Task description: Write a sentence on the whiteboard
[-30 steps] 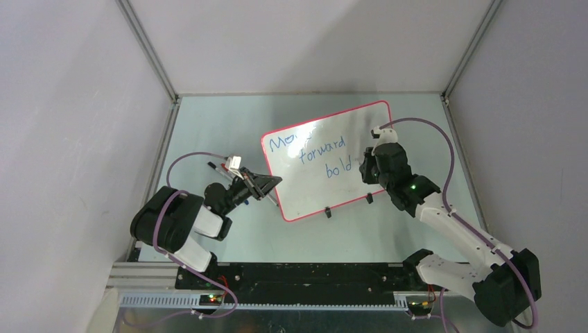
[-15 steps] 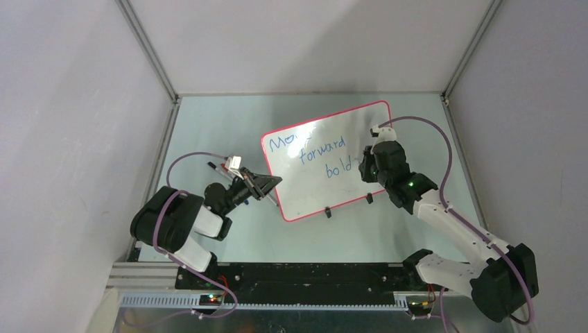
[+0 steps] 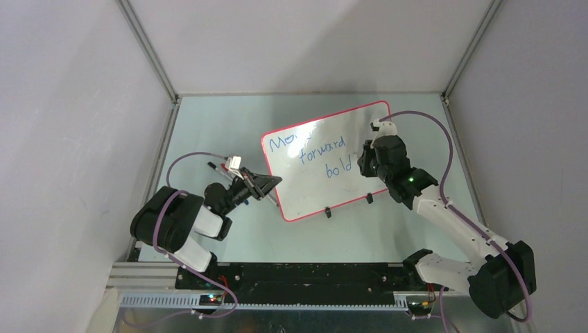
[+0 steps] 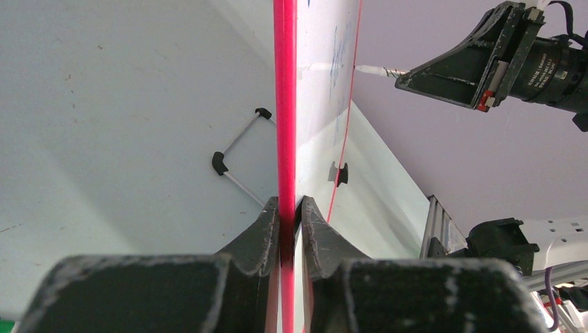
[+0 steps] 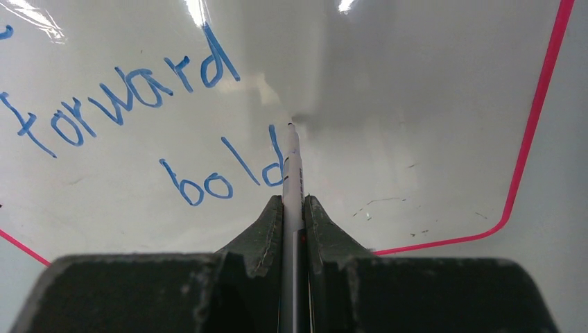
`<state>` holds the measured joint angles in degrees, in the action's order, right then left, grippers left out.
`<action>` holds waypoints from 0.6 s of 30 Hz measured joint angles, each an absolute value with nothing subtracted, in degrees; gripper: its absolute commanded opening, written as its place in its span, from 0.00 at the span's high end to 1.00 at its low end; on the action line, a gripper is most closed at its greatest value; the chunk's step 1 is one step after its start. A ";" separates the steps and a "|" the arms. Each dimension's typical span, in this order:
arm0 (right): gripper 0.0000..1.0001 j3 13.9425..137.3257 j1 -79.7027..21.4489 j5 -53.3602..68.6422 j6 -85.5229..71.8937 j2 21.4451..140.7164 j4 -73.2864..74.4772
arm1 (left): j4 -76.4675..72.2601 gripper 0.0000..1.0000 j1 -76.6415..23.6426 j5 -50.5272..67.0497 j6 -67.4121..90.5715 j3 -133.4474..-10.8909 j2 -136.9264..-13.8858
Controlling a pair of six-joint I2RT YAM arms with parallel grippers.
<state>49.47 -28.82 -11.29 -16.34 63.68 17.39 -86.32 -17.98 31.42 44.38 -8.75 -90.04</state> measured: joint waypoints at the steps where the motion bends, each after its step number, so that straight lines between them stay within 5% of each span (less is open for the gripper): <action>1: 1.00 49.65 -28.75 -11.25 -16.34 63.81 17.39 | -86.30 1.00 -17.98 31.42 44.38 -8.75 -90.04; 18: 1.00 50.28 -27.73 -11.14 -16.34 65.82 17.23 | -86.32 1.00 -17.98 31.42 44.36 -8.75 -90.04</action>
